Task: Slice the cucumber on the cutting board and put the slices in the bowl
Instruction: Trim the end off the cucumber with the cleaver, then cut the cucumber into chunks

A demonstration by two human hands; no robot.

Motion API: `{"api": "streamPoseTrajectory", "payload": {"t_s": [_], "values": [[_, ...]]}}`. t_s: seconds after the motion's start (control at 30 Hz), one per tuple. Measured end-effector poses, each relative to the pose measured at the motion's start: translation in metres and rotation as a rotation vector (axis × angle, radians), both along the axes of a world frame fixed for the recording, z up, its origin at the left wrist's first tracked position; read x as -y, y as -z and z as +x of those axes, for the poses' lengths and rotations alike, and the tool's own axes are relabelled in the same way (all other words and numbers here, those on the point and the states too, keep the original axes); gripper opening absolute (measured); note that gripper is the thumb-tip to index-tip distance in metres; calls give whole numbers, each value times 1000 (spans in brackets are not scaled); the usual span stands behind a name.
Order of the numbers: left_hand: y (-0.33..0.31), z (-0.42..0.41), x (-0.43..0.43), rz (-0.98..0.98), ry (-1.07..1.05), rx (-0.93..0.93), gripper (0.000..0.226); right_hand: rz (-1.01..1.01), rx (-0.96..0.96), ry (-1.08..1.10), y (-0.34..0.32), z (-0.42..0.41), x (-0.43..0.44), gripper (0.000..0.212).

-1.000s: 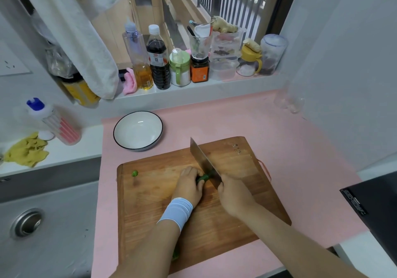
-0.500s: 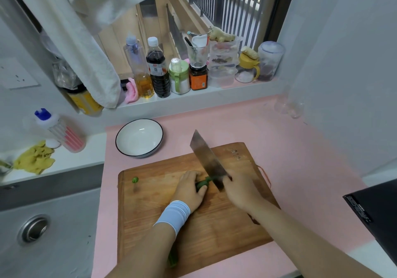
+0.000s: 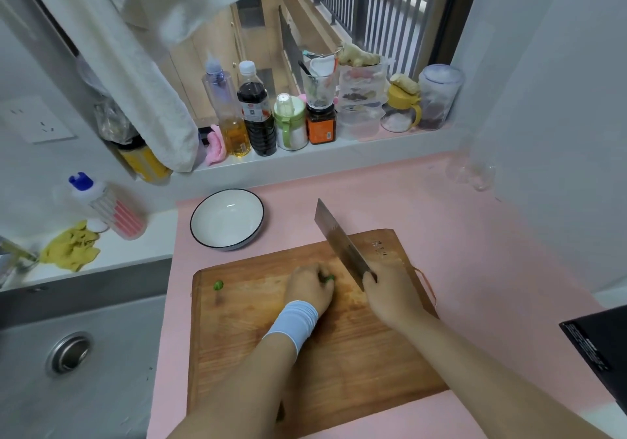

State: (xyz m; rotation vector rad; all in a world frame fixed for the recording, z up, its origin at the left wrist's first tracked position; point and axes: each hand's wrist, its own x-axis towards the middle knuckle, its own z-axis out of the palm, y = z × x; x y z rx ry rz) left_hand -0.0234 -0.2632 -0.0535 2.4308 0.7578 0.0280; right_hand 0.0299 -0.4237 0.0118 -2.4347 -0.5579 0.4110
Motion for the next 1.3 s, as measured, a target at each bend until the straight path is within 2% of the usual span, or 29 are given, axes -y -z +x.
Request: {"api": "streamPoseTrajectory", "payload": {"t_s": [0.1,0.2,0.3,0.47,0.6,0.8,0.83,0.9,0.97,1.0,1.1,1.3], "values": [[3,-11,-26,-26,-158,86,7,-19,20,-28,-6,-7,-14,33],[-1,-35,-66,37,-237,63,22,-32,-32,-77,-12,-15,-34,31],[0,-64,-106,152,-318,-1,13,-42,-64,-133,-10,-27,-57,31],[10,-98,-142,135,-378,34,10,-107,-54,-160,-2,-47,-88,32],[18,-106,-154,110,-315,53,19,-142,-33,-172,-3,-53,-98,31],[19,-105,-134,221,-232,162,24,-156,-42,-124,-9,-49,-82,26],[14,-101,-125,199,-190,187,25,-145,-40,-108,-11,-48,-77,27],[2,-93,-101,24,-53,216,19,-128,-44,-74,-13,-44,-65,29],[-5,-87,-72,-132,88,126,15,-117,-50,-39,-13,-41,-52,24],[-8,-86,-58,-148,138,51,20,-116,-45,-27,-13,-40,-46,22],[1,-86,-32,-51,213,-43,30,-120,-22,-1,-13,-39,-29,22],[9,-77,-26,-20,150,66,25,-84,-26,-8,-6,-42,-8,22]]}}
